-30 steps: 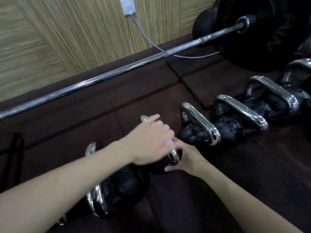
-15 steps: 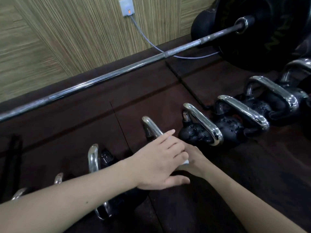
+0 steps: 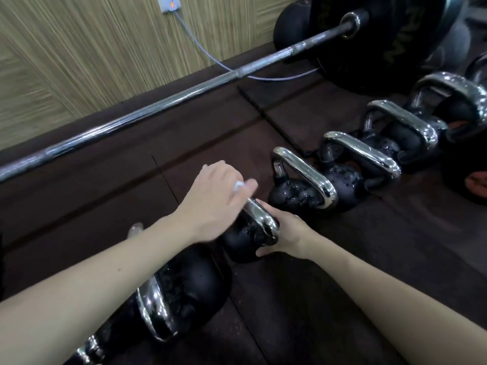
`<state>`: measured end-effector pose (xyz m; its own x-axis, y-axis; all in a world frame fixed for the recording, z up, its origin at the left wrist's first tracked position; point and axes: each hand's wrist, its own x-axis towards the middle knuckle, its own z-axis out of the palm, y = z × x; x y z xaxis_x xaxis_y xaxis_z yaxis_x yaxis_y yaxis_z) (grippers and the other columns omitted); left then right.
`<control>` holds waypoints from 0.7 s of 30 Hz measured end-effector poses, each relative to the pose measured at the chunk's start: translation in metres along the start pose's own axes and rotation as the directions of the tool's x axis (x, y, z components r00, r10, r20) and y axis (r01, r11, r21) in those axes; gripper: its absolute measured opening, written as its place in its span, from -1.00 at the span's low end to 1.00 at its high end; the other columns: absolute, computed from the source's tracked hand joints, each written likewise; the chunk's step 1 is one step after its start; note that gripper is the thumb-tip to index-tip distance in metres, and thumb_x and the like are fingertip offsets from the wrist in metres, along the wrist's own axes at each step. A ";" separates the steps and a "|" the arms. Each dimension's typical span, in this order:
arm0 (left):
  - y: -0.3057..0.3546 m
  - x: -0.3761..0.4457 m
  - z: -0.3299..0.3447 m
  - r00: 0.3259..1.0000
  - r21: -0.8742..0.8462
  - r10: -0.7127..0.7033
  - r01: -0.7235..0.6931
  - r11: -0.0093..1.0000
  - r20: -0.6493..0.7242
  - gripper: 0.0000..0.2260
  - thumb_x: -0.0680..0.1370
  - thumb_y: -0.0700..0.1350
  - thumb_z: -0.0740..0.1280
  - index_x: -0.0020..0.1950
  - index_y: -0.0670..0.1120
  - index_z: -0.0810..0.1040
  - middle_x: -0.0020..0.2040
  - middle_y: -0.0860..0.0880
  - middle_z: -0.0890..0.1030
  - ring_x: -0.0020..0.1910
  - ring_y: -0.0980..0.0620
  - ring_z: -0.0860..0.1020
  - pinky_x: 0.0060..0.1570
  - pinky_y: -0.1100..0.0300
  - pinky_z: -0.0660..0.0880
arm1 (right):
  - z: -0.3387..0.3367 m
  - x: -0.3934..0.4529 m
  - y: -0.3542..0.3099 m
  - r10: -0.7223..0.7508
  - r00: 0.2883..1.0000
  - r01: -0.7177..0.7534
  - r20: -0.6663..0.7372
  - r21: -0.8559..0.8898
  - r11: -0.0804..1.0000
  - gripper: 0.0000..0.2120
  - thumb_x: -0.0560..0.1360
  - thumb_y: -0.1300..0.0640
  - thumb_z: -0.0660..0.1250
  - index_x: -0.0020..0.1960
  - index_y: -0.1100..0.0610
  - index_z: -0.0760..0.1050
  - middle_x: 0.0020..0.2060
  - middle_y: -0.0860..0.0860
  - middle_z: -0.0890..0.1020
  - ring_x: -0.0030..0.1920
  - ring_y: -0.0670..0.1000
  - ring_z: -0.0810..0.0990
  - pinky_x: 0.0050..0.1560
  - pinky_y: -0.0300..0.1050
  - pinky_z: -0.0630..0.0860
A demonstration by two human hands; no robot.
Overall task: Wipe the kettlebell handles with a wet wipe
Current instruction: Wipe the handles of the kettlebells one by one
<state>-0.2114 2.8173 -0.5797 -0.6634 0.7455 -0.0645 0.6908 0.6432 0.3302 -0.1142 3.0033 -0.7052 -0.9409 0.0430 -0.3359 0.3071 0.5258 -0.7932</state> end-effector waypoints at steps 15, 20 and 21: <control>-0.038 0.022 -0.006 0.998 -0.124 -0.066 0.068 0.990 0.017 -0.31 0.58 0.43 -0.16 0.20 -0.01 0.55 0.05 0.07 0.54 0.13 0.02 0.50 0.38 -0.10 0.37 | 0.005 -0.005 0.008 -0.033 0.999 0.034 -0.007 0.127 0.991 0.17 0.10 -0.17 0.72 0.51 -0.51 0.09 0.48 -0.28 0.40 0.52 -0.20 0.32 0.58 -0.01 0.25; -0.003 0.000 0.000 0.976 0.244 0.206 -0.216 0.945 0.067 -0.35 0.61 0.44 -0.10 0.18 -0.01 0.54 0.16 0.05 0.54 0.48 -0.03 0.38 0.63 -0.03 0.04 | 0.002 -0.005 0.007 -0.051 0.999 0.051 0.003 0.122 0.991 0.15 0.17 -0.08 0.72 0.56 -0.41 0.10 0.39 -0.29 0.49 0.42 -0.26 0.42 0.48 -0.27 0.32; 0.008 -0.007 0.003 0.955 0.278 0.287 -0.298 0.913 0.079 -0.42 0.63 0.40 -0.01 0.19 -0.03 0.54 0.15 0.03 0.54 0.42 -0.03 0.42 0.64 -0.05 0.01 | 0.001 -0.005 0.008 -0.058 0.998 0.058 -0.001 0.121 0.991 0.12 0.19 -0.08 0.69 0.58 -0.35 0.12 0.39 -0.27 0.50 0.41 -0.25 0.43 0.46 -0.27 0.34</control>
<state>-0.2001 2.8178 -0.5792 -0.4121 0.9102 -0.0415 0.9084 0.4140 0.0591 -0.1069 3.0065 -0.7109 -0.9574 0.0129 -0.2885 0.2670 0.4204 -0.8672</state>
